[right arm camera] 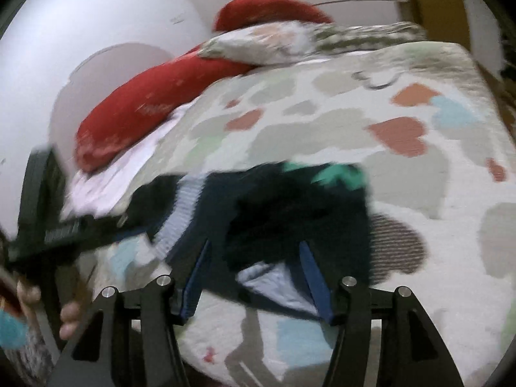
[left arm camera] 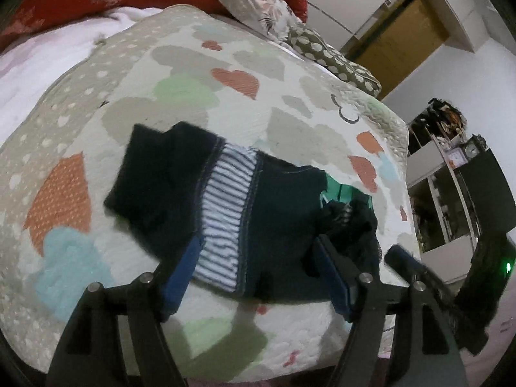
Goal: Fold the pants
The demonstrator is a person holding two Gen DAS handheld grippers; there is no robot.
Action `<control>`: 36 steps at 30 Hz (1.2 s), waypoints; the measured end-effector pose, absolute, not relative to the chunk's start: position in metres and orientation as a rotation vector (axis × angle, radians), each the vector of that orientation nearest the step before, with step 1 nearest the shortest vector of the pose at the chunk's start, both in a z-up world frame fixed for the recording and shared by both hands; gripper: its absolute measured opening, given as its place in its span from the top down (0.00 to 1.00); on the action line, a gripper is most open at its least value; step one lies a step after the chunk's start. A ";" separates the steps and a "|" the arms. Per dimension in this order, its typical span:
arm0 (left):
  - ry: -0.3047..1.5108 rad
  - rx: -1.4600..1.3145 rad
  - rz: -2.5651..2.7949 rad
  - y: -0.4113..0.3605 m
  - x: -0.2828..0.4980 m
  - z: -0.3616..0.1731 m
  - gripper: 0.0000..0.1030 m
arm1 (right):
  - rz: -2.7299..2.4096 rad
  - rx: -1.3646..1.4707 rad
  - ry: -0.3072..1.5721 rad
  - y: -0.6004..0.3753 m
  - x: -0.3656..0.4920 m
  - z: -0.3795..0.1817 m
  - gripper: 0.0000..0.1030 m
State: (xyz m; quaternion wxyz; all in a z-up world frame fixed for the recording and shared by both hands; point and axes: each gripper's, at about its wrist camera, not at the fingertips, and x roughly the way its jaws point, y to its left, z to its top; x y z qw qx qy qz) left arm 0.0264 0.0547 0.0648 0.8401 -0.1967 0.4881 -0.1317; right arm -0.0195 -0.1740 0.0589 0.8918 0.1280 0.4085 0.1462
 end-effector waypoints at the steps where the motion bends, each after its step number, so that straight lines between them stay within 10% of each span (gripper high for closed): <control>1: 1.030 -0.420 -0.281 0.056 0.026 0.064 0.30 | 0.269 0.254 0.851 -0.175 -0.016 0.060 0.41; 4: 1.020 -0.408 -0.277 0.061 0.021 0.065 0.30 | 0.208 0.258 0.878 -0.180 0.001 0.064 0.61; 11: 1.010 -0.383 -0.284 0.074 0.002 0.067 0.30 | 0.224 0.297 0.969 -0.149 0.058 0.045 0.66; 36: 0.993 -0.458 -0.215 0.099 -0.026 0.069 0.28 | 0.241 0.424 0.960 -0.144 0.003 0.032 0.38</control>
